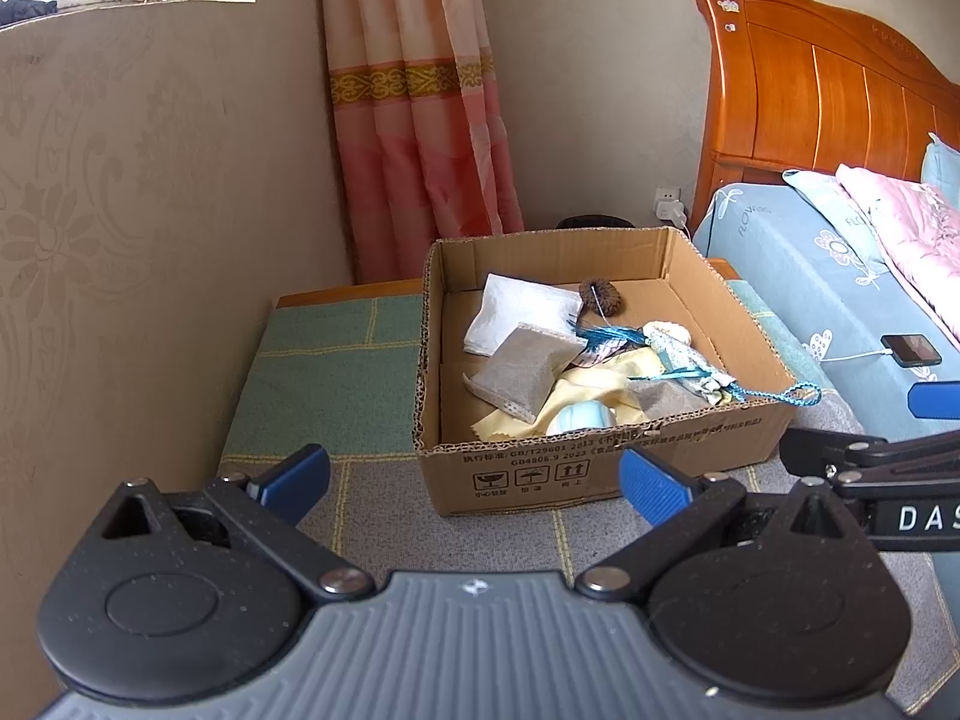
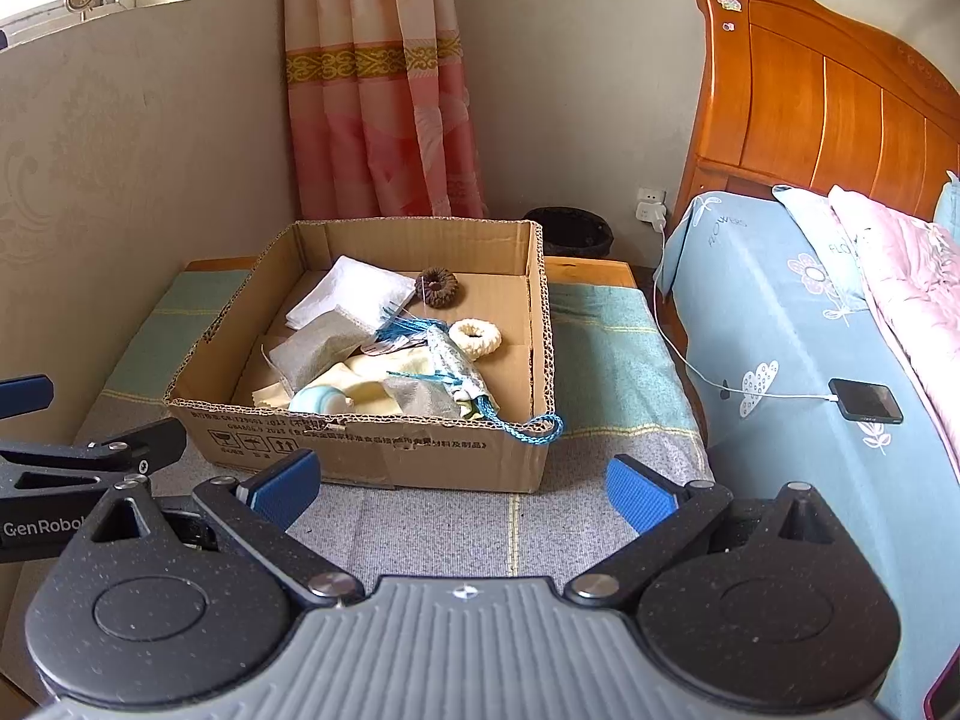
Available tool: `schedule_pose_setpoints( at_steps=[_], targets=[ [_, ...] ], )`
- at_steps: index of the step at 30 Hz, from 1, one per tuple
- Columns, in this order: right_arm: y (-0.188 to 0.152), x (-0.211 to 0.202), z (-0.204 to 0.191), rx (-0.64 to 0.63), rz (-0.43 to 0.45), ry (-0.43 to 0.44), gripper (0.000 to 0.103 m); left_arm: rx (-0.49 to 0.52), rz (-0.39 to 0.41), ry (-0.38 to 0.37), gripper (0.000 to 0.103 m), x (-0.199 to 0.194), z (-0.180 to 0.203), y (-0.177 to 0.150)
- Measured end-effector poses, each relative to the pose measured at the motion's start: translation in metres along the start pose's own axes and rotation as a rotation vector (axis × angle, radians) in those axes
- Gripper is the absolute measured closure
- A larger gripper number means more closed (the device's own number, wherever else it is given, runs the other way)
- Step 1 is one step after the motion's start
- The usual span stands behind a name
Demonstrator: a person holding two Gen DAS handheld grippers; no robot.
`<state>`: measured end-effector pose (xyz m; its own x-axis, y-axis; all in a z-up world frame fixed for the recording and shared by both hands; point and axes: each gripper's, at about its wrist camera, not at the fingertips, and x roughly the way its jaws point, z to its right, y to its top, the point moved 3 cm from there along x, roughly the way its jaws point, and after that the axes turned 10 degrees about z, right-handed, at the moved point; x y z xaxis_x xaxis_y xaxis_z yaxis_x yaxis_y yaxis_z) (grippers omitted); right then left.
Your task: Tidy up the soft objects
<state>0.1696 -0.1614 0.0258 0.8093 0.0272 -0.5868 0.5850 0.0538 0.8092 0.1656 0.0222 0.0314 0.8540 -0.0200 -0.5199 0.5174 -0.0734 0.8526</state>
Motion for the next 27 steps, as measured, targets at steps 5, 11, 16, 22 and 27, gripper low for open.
schedule_pose_setpoints(
  at_steps=[5,11,16,22,27],
  targets=[
    [0.0002,-0.0010,-0.0005,0.000,0.000,-0.001,0.000,0.000,0.001,0.001,0.001,-0.0003,0.0001,0.0005],
    [0.0007,-0.0026,-0.0005,-0.001,0.003,0.000,0.000,0.001,0.001,0.000,0.001,-0.0005,0.0006,0.0003],
    [0.0008,-0.0026,-0.0005,-0.003,0.003,0.000,0.000,0.001,0.002,0.000,0.001,-0.0006,0.0006,0.0004],
    [0.0010,-0.0039,-0.0005,-0.001,0.004,0.001,0.000,0.001,0.003,0.001,0.001,-0.0013,0.0008,0.0010],
    [0.0012,-0.0043,0.0000,-0.002,0.005,0.001,0.000,0.000,0.004,0.002,0.001,-0.0014,0.0008,0.0015]
  ],
)
